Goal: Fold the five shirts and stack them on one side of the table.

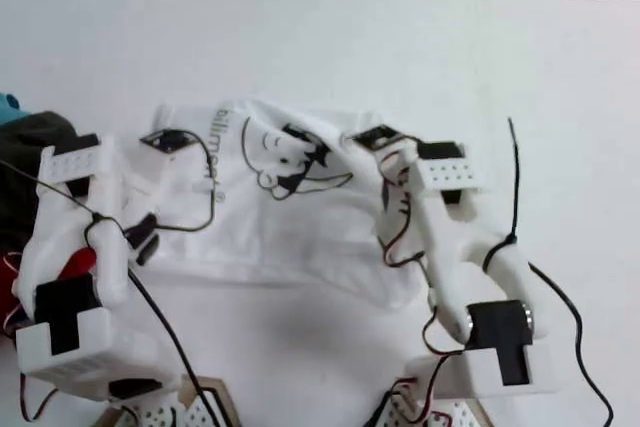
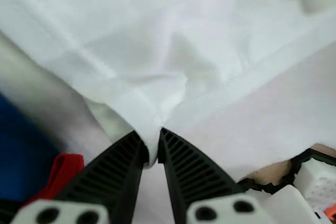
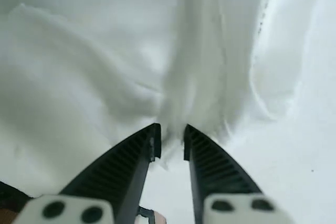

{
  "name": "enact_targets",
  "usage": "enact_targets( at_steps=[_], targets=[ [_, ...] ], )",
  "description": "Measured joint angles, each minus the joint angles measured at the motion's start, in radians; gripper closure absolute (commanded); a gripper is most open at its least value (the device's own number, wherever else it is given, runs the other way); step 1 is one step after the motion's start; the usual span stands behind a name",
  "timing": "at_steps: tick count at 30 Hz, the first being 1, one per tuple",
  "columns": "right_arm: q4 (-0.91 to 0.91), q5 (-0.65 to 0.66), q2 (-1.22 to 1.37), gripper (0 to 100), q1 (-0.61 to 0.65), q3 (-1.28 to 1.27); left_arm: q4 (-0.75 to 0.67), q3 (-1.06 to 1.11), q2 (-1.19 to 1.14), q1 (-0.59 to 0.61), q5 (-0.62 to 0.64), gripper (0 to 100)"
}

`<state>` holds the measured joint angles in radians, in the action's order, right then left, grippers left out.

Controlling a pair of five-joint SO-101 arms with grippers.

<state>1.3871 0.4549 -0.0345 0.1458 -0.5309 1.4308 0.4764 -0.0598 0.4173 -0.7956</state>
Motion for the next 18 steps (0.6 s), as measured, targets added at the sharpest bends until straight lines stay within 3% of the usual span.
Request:
enact_targets(
  at_steps=[6, 18],
  targets=[
    [0.029, 0.068, 0.0, 94.3, -0.023, 0.0, 0.0, 0.0, 0.0, 0.0, 0.0, 97],
    [0.044, 0.083, -0.072, 94.2, -0.009, -0.032, 0.0, 0.0, 0.0, 0.0, 0.0, 97]
  ],
)
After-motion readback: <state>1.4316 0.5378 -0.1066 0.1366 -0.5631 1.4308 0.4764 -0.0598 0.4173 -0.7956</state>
